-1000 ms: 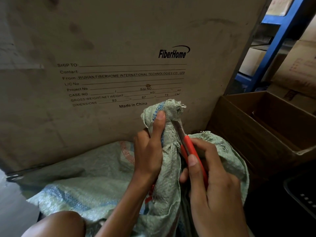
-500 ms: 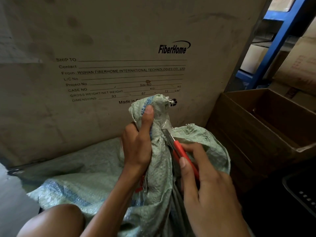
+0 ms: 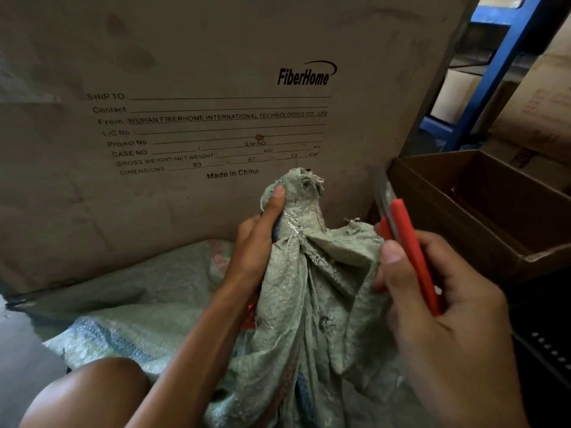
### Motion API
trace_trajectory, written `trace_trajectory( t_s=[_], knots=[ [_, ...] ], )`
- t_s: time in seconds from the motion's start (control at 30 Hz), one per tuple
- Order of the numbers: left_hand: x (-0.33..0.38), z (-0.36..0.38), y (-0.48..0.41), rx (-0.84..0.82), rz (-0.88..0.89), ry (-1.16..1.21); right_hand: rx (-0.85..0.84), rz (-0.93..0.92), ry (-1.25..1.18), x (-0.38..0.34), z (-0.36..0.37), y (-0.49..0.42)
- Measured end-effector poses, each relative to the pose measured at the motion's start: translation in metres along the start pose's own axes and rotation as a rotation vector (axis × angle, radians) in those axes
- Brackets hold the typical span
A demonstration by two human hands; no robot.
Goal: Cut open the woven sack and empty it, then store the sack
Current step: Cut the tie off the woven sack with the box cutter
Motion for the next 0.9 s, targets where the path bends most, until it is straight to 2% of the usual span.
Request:
trace_trajectory(
  t_s=[0.2, 0.4, 0.53, 0.63, 0.7, 0.77, 0.83, 0.9],
  knots=[
    [0.0, 0.04, 0.014, -0.174, 0.043, -0.125, 0.16, 0.07, 0.134, 0.033, 0.002, -0.012],
    [0.01, 0.042, 0.022, -0.19, 0.195, -0.19, 0.11, 0.147, 0.031, 0.056, 0.008, -0.018],
    [0.015, 0.04, 0.023, -0.204, 0.283, -0.21, 0.104, 0.103, -0.035, 0.059, 0.008, -0.02],
    [0.014, 0.036, 0.021, -0.202, 0.23, -0.199, 0.031, 0.094, -0.16, 0.062, 0.008, -0.024],
    [0.007, 0.026, 0.007, -0.128, 0.113, -0.152, -0.081, 0.136, -0.351, 0.064, 0.011, -0.028],
    [0.003, 0.017, -0.007, -0.104, 0.048, -0.141, -0.171, 0.167, -0.437, 0.067, 0.015, -0.029],
    [-0.005, 0.011, -0.008, -0.131, 0.041, -0.093, -0.19, 0.206, -0.488, 0.072, 0.019, -0.029],
    [-0.005, 0.014, 0.0, -0.155, 0.005, -0.143, -0.146, 0.269, -0.553, 0.081, 0.023, -0.029]
  ],
)
Point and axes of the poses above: each hand's wrist, its own y-axis away from the middle knuckle, its own z-axis out of the palm, x = y × z, the point moved 7 cm from there along -y, towards the middle knuckle, and after that the axes turned 9 degrees about -x, right-handed, at the moved point
